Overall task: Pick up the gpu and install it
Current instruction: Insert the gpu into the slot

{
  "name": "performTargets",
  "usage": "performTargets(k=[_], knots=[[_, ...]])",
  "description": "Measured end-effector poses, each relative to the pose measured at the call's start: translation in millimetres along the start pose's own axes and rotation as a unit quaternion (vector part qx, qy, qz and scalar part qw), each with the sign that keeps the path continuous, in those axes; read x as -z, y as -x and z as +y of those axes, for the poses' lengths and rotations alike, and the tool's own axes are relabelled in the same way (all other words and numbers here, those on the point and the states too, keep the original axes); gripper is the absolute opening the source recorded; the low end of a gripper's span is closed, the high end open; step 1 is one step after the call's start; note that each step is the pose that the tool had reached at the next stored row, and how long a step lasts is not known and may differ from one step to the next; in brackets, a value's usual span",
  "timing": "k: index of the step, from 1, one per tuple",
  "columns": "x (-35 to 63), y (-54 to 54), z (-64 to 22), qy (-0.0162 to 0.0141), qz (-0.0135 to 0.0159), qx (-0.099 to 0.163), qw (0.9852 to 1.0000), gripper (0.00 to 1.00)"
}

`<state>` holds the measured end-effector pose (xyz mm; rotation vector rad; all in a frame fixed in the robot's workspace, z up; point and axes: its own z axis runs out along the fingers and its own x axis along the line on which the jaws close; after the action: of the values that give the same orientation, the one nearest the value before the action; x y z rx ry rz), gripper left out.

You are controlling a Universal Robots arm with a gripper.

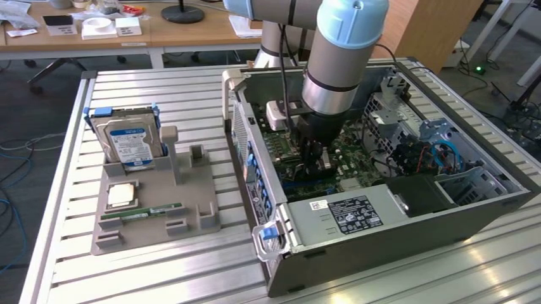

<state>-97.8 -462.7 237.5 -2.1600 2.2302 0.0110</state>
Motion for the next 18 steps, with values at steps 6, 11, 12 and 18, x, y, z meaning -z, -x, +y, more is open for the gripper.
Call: performTargets(k=[6,11,12,18], knots=[[-0.1,0.0,0.0,0.0000,-0.0001,0.000,1.0000,0.26],[-0.1,0.0,0.0,-0.0001,-0.0001,0.000,1.0000,0.26],[-0.1,0.0,0.0,-0.0001,-0.0001,0.000,1.0000,0.26],[-0.1,0.1,0.1,0.0000,-0.0002,0.000,1.0000,0.38]])
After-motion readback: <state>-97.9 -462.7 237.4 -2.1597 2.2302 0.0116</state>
